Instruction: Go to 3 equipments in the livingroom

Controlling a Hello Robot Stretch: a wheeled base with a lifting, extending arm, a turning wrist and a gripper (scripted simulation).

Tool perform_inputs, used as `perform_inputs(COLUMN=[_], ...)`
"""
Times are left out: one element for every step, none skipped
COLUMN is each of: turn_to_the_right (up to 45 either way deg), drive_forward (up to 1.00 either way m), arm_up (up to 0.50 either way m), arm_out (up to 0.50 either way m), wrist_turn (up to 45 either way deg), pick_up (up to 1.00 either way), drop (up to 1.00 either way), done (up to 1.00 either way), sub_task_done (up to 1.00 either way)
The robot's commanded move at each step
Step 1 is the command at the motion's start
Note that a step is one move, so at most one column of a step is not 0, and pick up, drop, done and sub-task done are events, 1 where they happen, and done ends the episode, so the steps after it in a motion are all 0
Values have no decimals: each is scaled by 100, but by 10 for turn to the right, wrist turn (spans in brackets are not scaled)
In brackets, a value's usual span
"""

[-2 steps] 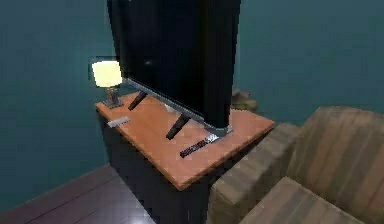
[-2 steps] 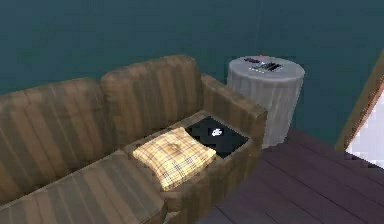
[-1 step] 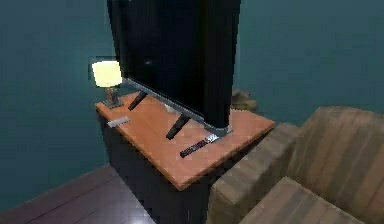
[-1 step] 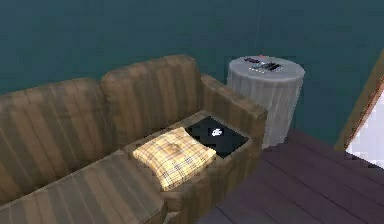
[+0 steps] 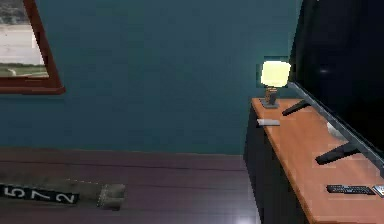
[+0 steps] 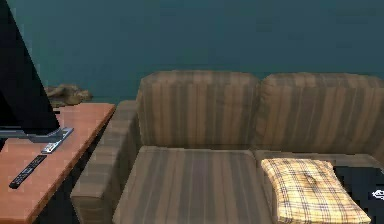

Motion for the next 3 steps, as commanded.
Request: perform_inputs(turn_to_the_right=[-90,-30,0], drive_forward=[0,0,50], arm_up=[0,0,0], arm_out=[0,0,0], wrist_turn=[0,0,0], pick_up=[0,0,0], drop=[0,0,0], done=[0,0,0], sub_task_done=[0,0,0])
